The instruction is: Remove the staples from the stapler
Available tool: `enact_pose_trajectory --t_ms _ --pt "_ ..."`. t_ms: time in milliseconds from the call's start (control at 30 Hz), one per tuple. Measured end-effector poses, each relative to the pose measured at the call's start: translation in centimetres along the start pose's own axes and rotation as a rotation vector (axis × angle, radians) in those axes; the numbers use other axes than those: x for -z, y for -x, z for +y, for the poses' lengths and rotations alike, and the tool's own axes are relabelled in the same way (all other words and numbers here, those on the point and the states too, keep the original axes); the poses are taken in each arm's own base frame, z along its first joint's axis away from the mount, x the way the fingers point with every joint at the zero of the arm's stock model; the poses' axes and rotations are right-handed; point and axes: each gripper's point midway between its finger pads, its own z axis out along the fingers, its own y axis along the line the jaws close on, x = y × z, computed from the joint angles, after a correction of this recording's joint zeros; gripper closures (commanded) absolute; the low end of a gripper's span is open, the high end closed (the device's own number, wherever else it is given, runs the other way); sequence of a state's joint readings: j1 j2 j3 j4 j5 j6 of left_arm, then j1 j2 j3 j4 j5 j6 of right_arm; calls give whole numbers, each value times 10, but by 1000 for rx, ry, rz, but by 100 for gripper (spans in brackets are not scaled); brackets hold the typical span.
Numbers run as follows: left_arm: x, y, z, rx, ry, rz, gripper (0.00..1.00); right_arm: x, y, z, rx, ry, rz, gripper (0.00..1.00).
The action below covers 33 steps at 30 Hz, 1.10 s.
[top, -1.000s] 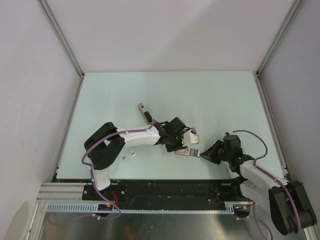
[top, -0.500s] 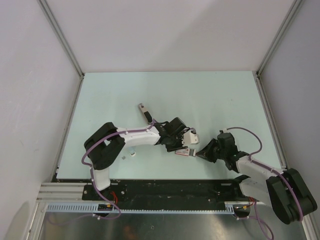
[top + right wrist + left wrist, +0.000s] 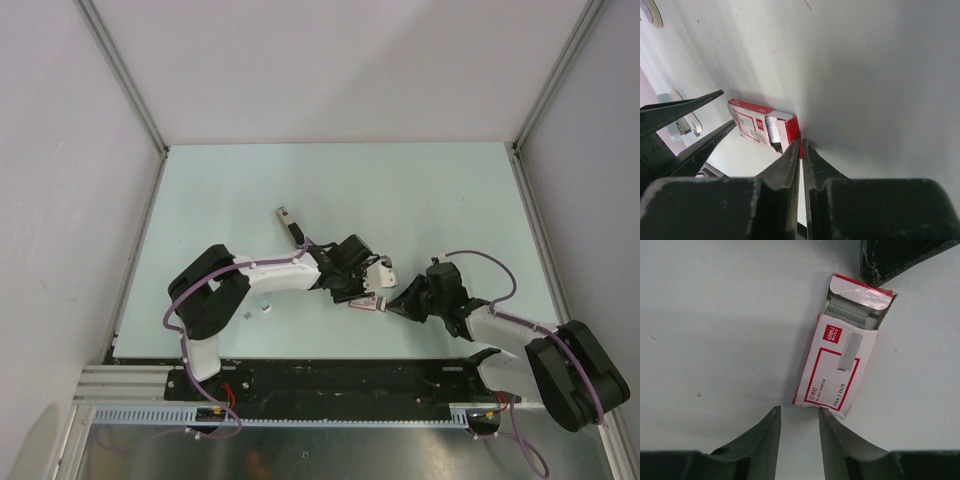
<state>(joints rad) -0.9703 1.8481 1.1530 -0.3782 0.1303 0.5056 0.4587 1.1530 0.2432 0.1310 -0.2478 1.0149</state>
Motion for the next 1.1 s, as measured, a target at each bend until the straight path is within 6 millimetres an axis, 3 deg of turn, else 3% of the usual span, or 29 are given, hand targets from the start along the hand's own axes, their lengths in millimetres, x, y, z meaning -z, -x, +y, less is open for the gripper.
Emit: enact_pose_trajectory --t_ms 1100 --pt "2 -6 4 2 24 26 61 -12 -3 15 60 -8 1 85"
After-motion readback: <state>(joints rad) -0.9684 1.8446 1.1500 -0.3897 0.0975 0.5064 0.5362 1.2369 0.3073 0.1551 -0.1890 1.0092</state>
